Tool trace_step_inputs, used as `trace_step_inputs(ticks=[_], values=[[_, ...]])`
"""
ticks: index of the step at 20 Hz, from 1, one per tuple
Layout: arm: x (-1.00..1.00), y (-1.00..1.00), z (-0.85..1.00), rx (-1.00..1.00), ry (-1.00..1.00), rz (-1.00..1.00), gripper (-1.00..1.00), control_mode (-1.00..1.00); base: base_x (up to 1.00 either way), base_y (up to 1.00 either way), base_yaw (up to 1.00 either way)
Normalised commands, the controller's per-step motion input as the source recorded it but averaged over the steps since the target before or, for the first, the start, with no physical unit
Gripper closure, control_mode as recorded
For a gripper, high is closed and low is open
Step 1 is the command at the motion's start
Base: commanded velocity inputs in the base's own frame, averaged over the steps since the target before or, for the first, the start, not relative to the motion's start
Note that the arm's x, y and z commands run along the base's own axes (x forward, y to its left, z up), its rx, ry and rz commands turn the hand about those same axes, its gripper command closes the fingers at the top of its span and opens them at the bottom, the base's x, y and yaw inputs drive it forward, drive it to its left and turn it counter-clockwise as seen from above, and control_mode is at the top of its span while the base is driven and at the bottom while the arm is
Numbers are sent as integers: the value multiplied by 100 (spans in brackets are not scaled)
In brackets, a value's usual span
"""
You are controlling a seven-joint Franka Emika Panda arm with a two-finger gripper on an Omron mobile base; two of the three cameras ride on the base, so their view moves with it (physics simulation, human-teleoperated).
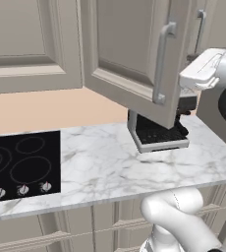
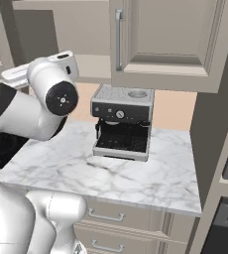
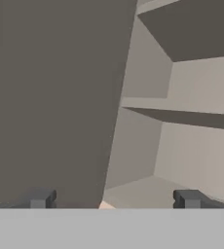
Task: Open the cabinet directly in front. Then move the wine and the mug to the dining counter with the jar on it.
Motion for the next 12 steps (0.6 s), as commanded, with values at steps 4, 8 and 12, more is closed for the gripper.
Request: trace_step_inputs(ticks=[4,8,12], values=[[0,100,-9,-7,0,0,-100,-100,0,0,0],[0,100,0,-5,0,0,-100,-100,0,0,0],[0,100,-1,-7,0,0,-100,-100,0,0,0]])
